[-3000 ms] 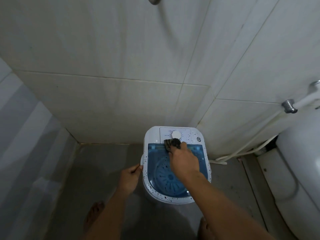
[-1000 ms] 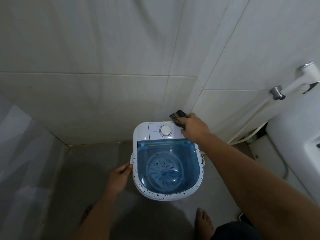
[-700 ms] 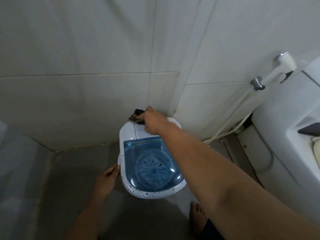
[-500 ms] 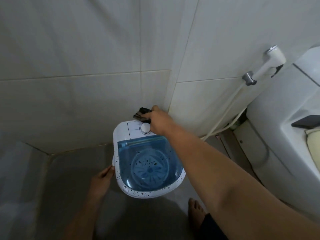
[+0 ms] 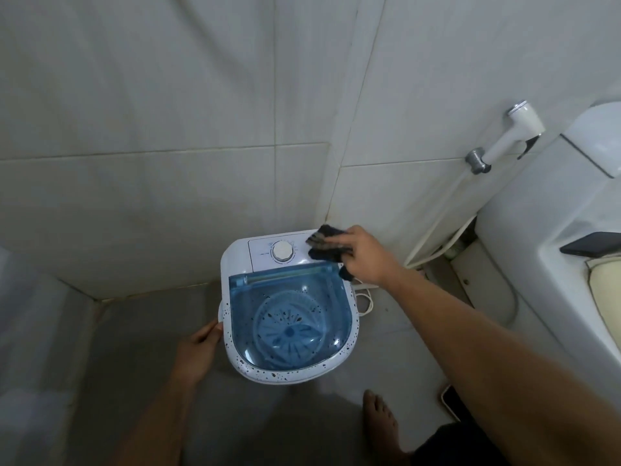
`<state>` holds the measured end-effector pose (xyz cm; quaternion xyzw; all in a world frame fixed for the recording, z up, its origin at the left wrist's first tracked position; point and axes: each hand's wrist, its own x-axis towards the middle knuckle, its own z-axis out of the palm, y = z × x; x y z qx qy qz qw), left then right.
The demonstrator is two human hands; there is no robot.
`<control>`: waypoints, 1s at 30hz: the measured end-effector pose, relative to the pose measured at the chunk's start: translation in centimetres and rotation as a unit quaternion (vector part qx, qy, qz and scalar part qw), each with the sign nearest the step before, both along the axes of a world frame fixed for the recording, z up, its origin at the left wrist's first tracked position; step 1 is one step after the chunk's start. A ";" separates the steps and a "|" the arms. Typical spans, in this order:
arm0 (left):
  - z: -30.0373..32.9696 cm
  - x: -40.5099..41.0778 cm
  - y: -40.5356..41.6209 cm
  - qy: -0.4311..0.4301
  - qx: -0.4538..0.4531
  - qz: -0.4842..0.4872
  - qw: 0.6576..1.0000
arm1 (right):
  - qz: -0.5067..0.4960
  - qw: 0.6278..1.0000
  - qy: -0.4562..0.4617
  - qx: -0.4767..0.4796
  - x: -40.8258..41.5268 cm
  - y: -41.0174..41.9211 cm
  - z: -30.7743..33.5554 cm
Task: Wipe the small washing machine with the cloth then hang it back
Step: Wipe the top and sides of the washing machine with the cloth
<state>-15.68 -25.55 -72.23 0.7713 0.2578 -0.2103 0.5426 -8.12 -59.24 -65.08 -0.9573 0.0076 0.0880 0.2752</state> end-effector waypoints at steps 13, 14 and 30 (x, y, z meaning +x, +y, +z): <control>0.2 0.1 -0.1 0.003 0.006 -0.008 1.000 | 0.124 0.979 0.056 -0.151 -0.8 2.5 -1.6; 0.4 0.0 -0.1 0.004 0.003 -0.009 1.000 | 0.101 0.990 0.072 -0.067 -0.5 1.7 -1.2; 0.2 -0.1 0.1 0.019 -0.020 -0.006 1.000 | -0.132 0.986 -0.005 0.106 -1.1 -0.5 -4.3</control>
